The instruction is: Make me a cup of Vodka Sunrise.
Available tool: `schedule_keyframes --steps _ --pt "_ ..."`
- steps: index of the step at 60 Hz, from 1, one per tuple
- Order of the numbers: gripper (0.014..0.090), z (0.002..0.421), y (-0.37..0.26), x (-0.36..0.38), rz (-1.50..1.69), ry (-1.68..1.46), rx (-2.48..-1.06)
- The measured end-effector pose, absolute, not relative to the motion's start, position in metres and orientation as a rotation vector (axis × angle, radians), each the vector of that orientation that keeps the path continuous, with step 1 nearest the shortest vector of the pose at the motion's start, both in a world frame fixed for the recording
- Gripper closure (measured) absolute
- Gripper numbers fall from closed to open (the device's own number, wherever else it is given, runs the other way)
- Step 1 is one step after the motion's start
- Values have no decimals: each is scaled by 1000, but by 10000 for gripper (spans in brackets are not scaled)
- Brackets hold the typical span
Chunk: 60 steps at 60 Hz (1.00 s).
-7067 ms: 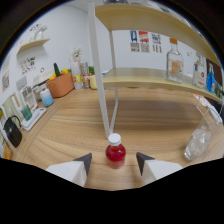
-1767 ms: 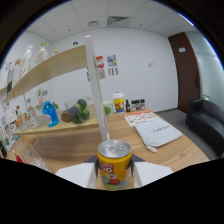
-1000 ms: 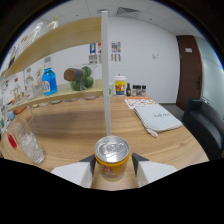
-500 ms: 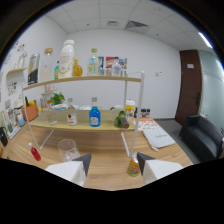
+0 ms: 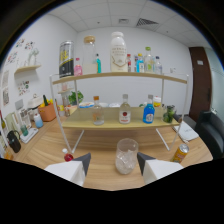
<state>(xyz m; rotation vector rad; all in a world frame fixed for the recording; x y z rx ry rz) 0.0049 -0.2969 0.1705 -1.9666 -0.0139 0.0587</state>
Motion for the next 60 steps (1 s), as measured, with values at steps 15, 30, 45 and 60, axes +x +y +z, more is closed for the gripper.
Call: schedule_keyframes --steps 15,30,45,60 --pt "195 220 -209 -55 115 -56 -1856" --pt "267 214 -128 -65 76 -39 -1861" --pt "677 190 -108 -54 21 -21 -1918" --pt "690 192 -113 -59 24 -90 -1925"
